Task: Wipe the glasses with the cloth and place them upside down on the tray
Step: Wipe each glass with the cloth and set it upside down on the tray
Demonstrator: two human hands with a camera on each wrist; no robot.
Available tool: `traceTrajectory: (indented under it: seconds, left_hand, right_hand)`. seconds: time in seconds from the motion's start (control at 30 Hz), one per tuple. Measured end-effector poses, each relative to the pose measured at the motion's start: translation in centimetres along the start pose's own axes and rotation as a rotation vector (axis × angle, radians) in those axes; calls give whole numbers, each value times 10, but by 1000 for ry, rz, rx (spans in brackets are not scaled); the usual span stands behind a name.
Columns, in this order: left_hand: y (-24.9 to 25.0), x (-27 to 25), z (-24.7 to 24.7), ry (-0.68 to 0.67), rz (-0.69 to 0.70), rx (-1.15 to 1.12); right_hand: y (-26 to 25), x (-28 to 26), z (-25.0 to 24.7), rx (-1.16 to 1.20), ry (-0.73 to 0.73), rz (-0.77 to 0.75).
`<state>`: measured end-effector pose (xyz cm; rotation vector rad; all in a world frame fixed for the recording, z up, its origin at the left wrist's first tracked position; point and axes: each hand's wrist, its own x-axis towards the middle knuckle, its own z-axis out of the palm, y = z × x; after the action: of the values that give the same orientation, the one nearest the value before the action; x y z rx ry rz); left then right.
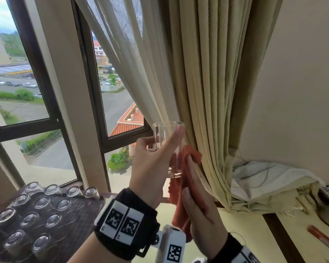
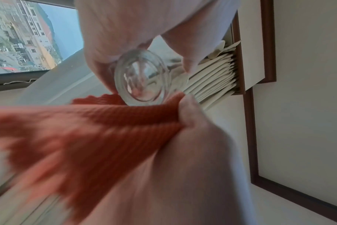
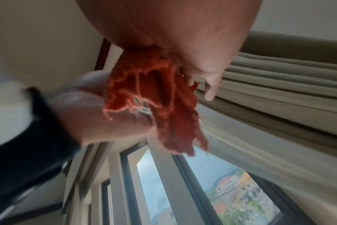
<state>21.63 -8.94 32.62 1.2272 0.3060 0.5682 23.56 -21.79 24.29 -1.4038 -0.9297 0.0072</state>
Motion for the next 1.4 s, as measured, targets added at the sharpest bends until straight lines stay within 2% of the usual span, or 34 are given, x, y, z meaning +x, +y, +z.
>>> traceTrajectory:
  seconds: [0.1,0.13,0.23,0.33,0.4,0.47,0.53,0.6,0.67,0.77,0.9,0.97,1.03,1.1,1.2,1.3,1.4]
  left_hand:
    - [-8,-6,1,-45,16,38]
    - [-12,-7,3,-52,12,52]
    - [-16,-10,7,-60,-61,39]
    - [-11,-3,3,-37,-87,-47]
    - [-8,3,-6,-31,-73,-49]
    - [-11,10,-13,-47,-23,-1]
    - [-11,10,-14,-55,9,33]
    - [-13,6,-11,-77,-5,18]
    - [-15,0,-5,-111,-9,18]
    - [-16,-2,0,-68,-3,-1]
    - [-14,9,-9,8,5,-55]
    - [-13,14,-15,25,31,-67]
    - [-13,14,-17,29,33,-92]
    - [-16,9,-14,-10,21,-77]
    - [-18,-2,-4,-74,15,-19]
    - [-12,-7,4,-61,2,-31]
    - [-6,-2,0,-31,28,-29]
  right_hand:
    - [-7,20,-7,128,56,155]
    - [-10,27,-10,111,81,143]
    - [-24,42,-11,-73,78,-4]
    - [-27,33,-2,-269,-43,-176]
    - [-14,16,3,-341,-82,-211]
    - [-1,1,5,-296,-86,-183]
    - [-1,1,9,-149,-40,-96]
    - [-9,14,8,31,51,50]
    - [-13,32,2,45,98,88]
    - [-21,47,0,-45,126,-11]
    - [-21,22,8,-198,-69,-158]
    - [-6,2,11,-199,-88,-116]
    - [2,-3,12,-104,-57,-12]
    - [0,6,12,44,-8,89]
    - [-13,28,4,107,99,131]
    - [-28,39,0,51,138,21]
    - [-30,24,3,-111,0,-134]
